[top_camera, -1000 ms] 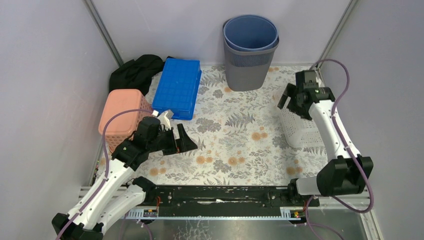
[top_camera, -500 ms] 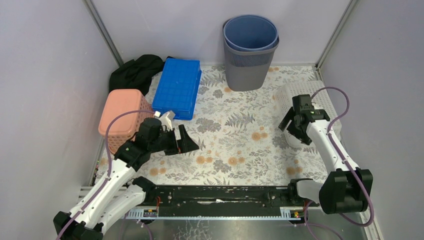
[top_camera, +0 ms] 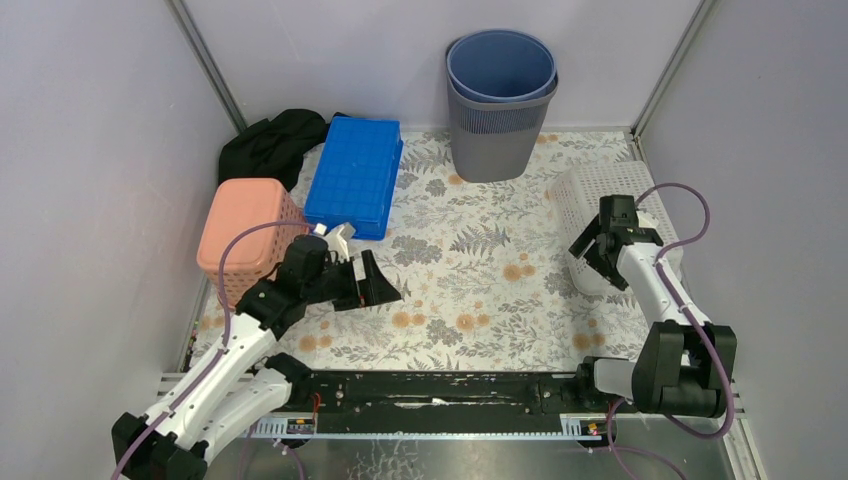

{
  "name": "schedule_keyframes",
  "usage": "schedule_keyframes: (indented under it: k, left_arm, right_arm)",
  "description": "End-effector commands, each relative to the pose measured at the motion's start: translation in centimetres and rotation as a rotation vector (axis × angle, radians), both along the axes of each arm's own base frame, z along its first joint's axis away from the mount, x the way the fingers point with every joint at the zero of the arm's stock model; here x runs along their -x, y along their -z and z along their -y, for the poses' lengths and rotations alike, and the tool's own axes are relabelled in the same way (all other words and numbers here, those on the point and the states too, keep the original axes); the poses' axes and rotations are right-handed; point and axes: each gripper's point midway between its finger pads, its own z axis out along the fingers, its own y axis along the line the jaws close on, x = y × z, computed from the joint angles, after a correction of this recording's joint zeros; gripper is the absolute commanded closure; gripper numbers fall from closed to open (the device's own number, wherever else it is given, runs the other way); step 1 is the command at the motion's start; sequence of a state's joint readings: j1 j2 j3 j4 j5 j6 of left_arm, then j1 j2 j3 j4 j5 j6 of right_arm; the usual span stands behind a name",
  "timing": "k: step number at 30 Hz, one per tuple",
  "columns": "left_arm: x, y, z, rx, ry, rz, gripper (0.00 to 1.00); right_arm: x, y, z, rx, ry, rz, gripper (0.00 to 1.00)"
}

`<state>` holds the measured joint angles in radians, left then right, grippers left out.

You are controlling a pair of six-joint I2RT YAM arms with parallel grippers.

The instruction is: Turn the large container upside down

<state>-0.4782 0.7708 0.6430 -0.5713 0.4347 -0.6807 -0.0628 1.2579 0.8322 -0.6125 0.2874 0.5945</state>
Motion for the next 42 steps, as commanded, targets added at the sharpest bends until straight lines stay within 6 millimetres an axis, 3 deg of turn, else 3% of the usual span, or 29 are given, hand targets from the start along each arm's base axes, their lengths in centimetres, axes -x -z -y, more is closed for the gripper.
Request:
schedule_keyframes:
  k: [1, 26, 42]
  left_arm:
    - [-0.8, -1.1, 1.0, 0.041, 0.026, 0.044, 0.00]
    - [-2.3, -0.7, 1.2, -0.027, 0.039, 0.039, 0.00]
    - [-3.6, -0.4, 1.3, -0.075, 0.035, 0.014, 0.00]
  right_arm:
    - [-3.1, -1.2, 1.4, 0.071, -0.006, 0.104, 0.01]
    - [-13.8, -2.4, 3.0, 0.105, 0.027, 0.154, 0.01]
    - [-19.4, 0.7, 4.0, 0.041, 0.055, 0.125, 0.01]
